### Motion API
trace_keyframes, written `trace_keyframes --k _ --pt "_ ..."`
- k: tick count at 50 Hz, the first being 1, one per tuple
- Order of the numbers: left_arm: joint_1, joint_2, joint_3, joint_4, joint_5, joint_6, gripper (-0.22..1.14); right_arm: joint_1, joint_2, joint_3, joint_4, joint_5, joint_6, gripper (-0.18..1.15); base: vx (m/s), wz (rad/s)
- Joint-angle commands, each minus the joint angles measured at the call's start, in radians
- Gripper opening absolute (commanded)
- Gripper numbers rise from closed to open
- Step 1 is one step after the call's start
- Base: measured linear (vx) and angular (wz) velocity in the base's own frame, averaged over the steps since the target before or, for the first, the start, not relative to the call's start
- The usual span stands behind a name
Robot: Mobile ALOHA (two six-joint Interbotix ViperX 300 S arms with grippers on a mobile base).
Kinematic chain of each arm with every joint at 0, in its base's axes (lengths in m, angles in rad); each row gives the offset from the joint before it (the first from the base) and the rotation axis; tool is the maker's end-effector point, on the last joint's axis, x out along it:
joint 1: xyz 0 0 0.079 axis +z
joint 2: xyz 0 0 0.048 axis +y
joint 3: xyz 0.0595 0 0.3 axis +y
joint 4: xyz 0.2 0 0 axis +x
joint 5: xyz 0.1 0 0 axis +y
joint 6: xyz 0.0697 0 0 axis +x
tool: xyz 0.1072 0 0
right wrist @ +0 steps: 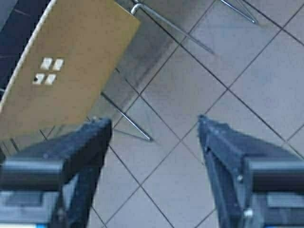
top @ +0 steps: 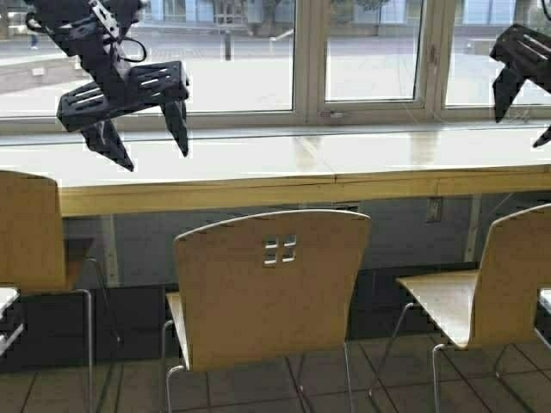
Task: Push the chairs under the table
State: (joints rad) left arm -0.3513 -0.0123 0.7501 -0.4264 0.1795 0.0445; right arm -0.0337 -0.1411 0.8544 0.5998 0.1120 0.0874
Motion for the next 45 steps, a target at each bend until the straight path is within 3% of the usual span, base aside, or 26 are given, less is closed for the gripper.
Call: trace_keyframes --k 1,15,24,45 --pt "0.003 -0.015 -0.021 -0.002 -0.003 0.0 1.02 0.002 0.0 -0.009 0.008 -0.003 0.0 0.91 0.29 -0.09" --pt "0.031 -0.009 0.002 -0.044 -0.023 -0.058 1.02 0.072 0.034 -0.028 0.017 -0.008 -0.002 0.91 0.27 -0.12" --pt "0.029 0.038 0.067 -0.264 -0.196 -0.242 1.02 0.17 0.101 -0.103 0.043 -0.003 0.003 0.91 0.25 -0.17" --pt "-0.071 0.163 0.069 -0.548 -0.302 -0.512 1.02 0.371 0.348 -0.302 0.407 -0.051 0.003 0.91 0.19 -0.04"
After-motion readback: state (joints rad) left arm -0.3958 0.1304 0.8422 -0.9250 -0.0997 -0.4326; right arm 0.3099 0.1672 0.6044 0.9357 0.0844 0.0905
